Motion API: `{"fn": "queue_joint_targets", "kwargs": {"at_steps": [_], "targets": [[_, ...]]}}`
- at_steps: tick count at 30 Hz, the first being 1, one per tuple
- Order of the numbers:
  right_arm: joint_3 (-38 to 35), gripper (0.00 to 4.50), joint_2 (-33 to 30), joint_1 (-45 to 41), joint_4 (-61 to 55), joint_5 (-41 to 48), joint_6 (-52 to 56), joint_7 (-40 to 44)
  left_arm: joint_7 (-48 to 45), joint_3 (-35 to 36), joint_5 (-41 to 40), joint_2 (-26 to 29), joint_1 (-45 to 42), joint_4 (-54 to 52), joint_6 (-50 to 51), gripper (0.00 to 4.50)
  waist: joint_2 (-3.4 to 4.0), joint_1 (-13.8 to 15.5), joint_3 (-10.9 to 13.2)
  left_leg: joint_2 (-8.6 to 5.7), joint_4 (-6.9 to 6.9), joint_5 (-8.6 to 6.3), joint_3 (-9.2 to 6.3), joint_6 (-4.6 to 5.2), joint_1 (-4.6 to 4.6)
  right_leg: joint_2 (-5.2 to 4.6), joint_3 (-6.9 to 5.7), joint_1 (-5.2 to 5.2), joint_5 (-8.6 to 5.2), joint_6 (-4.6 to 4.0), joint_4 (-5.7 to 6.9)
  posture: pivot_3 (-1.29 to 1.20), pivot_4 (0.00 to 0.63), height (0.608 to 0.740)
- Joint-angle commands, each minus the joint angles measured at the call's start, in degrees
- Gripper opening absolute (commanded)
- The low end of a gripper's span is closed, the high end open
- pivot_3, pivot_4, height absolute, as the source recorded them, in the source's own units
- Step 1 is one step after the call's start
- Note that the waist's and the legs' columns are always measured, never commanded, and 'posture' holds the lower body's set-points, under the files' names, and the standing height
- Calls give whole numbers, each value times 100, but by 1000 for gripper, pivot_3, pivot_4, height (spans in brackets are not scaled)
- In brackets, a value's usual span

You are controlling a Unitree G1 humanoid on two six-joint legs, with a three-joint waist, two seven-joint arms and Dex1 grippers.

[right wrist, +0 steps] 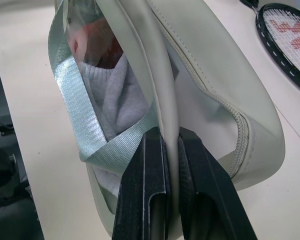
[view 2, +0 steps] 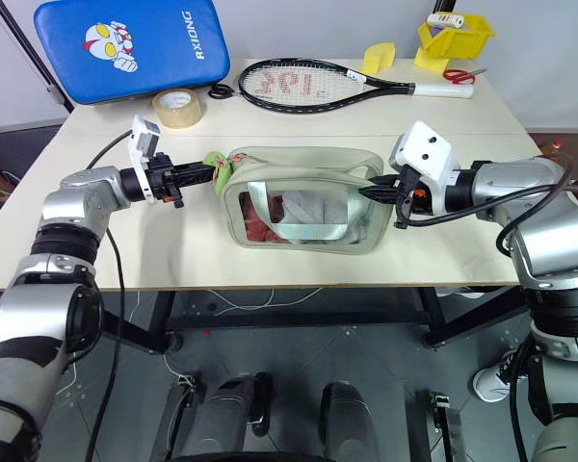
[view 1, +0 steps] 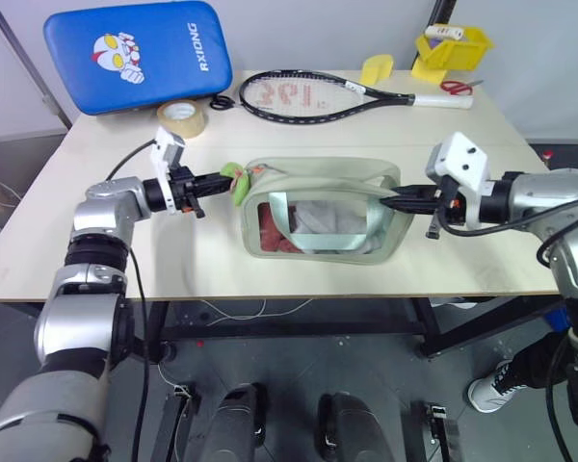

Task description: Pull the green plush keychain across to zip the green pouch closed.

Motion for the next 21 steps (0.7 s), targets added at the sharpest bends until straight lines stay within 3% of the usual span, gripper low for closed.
{"fn": "queue_joint_targets", "kwargs": {"at_steps": [1,9,12,19,21], "targets": [[-164,0,-11,-40,-157,66,-37,-98,-280,299,-268,255,-180,-441,128,106,0,1,0,0,0,0,-1,0,0,0,0,0,0,0,0,0,150,740],[-52,0,41,-81,-129,44,-26,-179,-211,55,-458,-217,-290,-1510,936,106,-1,36,-1,-3,9,0,-7,0,-3,0,-1,8,0,0,0,0,150,740],[-40,0,55,-64,-178,43,18,-235,249,-69,-331,-645,-613,-1376,1135,996,-2,21,-1,-4,13,0,-7,1,-3,0,-2,12,1,1,0,0,150,740],[-53,0,119,17,-325,82,146,-399,989,-39,-259,-1090,-1085,-1037,1280,4465,-2,-19,0,-3,8,-2,-4,5,1,1,0,6,1,3,3,0,150,740],[-55,0,133,47,-370,91,175,-436,906,-126,-259,-1082,-1030,-1225,1310,4465,-2,-16,0,-3,7,-2,-4,5,1,1,0,6,1,3,3,0,150,740]]}}
